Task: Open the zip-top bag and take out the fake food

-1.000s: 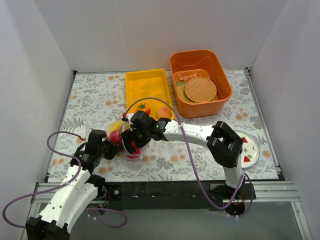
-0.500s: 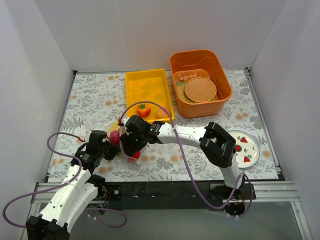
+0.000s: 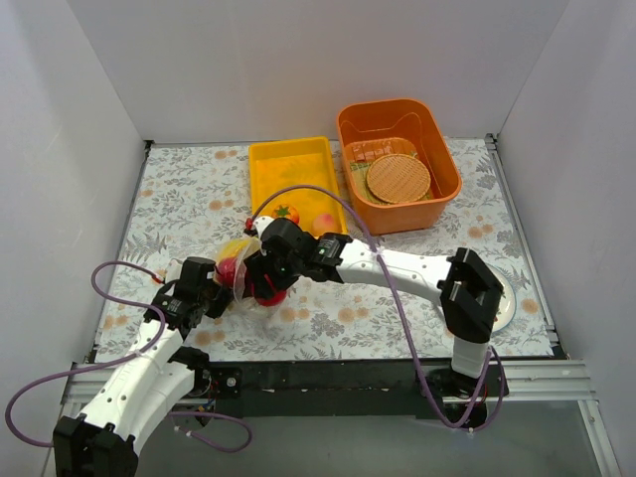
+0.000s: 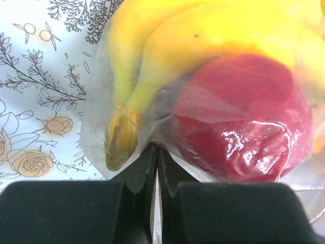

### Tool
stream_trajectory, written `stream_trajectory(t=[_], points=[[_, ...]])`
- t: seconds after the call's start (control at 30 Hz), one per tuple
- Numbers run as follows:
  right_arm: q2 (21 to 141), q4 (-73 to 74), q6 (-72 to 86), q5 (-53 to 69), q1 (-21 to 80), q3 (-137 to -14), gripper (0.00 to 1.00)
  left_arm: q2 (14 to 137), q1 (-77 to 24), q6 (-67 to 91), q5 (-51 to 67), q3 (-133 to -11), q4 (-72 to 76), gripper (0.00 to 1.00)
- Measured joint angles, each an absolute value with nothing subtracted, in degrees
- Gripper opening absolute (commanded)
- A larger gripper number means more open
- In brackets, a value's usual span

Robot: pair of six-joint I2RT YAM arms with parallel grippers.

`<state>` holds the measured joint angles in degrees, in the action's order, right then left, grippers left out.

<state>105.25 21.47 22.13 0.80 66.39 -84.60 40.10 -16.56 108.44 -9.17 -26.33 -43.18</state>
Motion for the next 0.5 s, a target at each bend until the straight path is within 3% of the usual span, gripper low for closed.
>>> stream_trajectory(t=[0.5], points=[[99.2,30.1,17.4,-4.4,61.3,-91.7,0.22,41.3,-16.6,106.8,-12.9,-31.9,-46.6,0.00]])
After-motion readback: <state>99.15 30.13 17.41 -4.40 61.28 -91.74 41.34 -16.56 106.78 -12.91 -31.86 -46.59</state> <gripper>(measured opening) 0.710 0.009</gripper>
